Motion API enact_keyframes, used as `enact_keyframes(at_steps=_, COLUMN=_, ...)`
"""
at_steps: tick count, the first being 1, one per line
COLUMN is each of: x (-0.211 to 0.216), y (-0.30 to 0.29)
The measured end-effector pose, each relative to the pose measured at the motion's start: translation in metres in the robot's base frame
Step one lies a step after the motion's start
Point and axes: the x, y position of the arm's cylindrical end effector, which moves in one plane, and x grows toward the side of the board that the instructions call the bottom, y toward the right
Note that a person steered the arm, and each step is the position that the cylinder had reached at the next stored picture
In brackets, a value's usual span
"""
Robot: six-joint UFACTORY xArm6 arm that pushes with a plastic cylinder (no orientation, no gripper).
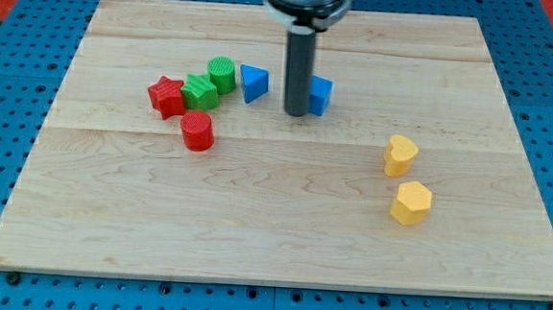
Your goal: Adjust the blue blocks in a horizontal line
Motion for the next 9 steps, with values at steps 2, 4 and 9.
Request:
enact_keyframes(at_steps=2, x=-0.038, y=-0.044)
enact_keyframes(at_steps=4, x=-0.048, y=-0.018)
enact_keyframes(at_steps=9, x=-0.054, y=-0.002)
